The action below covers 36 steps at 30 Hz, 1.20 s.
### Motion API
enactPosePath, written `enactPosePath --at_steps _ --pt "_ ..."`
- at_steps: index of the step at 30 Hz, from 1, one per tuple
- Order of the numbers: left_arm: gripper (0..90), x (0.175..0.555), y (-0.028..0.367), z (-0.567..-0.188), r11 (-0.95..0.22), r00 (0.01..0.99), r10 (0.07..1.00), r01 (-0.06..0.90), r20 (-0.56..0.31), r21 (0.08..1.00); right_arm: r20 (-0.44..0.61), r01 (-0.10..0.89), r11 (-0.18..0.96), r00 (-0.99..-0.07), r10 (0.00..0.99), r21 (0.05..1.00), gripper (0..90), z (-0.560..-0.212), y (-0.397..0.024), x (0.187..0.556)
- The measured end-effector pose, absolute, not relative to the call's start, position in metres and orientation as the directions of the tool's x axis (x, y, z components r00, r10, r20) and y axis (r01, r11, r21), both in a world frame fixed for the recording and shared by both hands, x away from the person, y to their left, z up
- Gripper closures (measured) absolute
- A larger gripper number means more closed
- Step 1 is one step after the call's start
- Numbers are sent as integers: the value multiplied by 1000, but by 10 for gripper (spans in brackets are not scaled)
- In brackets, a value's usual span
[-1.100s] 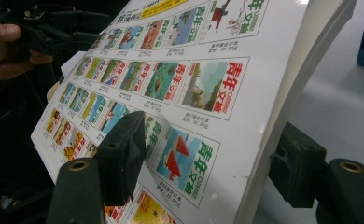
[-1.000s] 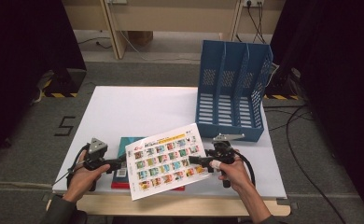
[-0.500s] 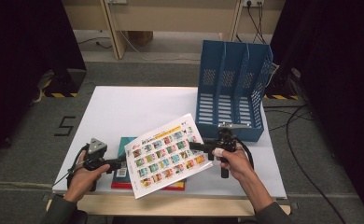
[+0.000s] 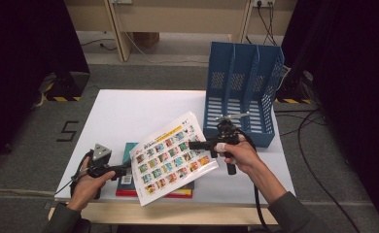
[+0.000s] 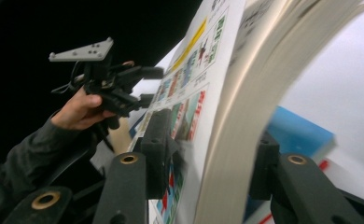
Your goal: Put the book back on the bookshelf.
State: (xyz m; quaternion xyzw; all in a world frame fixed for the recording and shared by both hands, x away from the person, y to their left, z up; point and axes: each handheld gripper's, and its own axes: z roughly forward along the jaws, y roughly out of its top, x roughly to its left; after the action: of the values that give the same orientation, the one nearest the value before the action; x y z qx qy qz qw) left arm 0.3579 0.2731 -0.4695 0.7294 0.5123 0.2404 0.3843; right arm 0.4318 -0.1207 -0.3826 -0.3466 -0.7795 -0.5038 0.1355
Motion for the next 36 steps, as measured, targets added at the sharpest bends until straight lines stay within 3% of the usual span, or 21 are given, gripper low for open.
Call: enactPosePath --at_steps 8,16,27,36 --pt "140 361 281 -473 -141 369 925 562 -94 815 440 563 384 -821 365 732 662 -346 -95 428" --pt "143 368 312 -478 -31 255 957 573 -142 819 341 522 427 -835 431 738 676 -303 -107 428" --pt "143 380 326 -504 -132 242 970 649 -38 749 218 490 470 -826 520 734 703 -255 -138 416" --pt "136 380 326 -504 -128 242 969 649 -44 750 121 457 513 -820 559 727 736 -232 -154 400"
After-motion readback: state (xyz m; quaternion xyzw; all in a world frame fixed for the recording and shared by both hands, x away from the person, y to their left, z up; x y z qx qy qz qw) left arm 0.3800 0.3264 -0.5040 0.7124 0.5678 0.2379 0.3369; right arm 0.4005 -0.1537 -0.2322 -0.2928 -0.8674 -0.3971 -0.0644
